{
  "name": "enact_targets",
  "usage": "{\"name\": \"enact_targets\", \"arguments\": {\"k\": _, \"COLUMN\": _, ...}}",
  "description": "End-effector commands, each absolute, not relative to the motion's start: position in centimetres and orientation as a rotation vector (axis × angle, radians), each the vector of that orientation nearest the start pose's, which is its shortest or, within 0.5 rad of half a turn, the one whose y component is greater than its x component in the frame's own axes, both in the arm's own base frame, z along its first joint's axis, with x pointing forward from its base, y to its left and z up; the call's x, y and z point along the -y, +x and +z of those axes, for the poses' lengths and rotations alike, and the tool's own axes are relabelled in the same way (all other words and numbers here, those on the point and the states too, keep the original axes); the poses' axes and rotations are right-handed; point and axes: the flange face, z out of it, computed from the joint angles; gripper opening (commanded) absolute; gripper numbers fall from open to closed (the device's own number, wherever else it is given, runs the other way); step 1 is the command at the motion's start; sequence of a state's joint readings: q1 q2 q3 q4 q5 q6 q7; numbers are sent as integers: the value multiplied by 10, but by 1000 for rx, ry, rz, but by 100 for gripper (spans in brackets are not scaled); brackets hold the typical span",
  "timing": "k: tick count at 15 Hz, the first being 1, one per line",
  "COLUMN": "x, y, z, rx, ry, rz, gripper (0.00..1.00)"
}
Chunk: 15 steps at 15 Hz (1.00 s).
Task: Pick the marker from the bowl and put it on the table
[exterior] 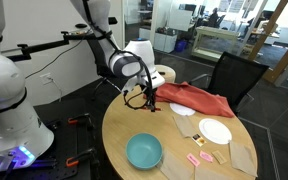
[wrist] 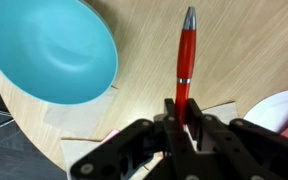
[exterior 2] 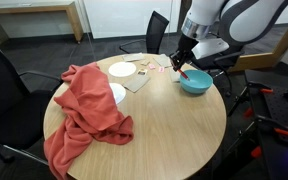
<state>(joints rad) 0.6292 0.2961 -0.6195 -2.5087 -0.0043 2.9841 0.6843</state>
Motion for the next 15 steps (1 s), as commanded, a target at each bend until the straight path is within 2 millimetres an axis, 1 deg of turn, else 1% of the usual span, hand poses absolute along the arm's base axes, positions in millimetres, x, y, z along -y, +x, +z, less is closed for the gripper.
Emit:
{"name": "enact_targets", "arguments": {"k": 1, "x": 19, "y": 520, "z": 218, "rx": -962, "ry": -3052, "rz": -345, "gripper": 4}}
{"name": "enact_targets", "arguments": {"k": 3, "x": 30, "y": 537, "z": 212, "rx": -987, "ry": -3044, "rz": -290, "gripper": 4}}
{"name": "enact_targets", "arguments": {"k": 5, "x": 44, "y": 554, "z": 201, "rx": -1016, "ry": -3041, "rz": -233, "gripper": 4}}
{"name": "enact_targets", "arguments": {"k": 7, "x": 57, "y": 568, "z": 185, "rx": -1046, "ry": -3048, "rz": -187, "gripper": 4}}
{"name": "enact_targets", "arguments": {"k": 9, "x": 66, "y": 580, "z": 164, "rx": -1089, "ry": -3056, "rz": -156, "gripper": 4}}
{"name": "enact_targets", "arguments": {"k": 13, "x": 72, "y": 596, "z": 126, "rx": -1124, "ry": -3084, "rz": -133, "gripper": 4}}
{"name": "enact_targets", "arguments": {"k": 15, "x": 71, "y": 602, "z": 116, "rx": -1125, "ry": -3097, "rz": -134, "gripper": 4}}
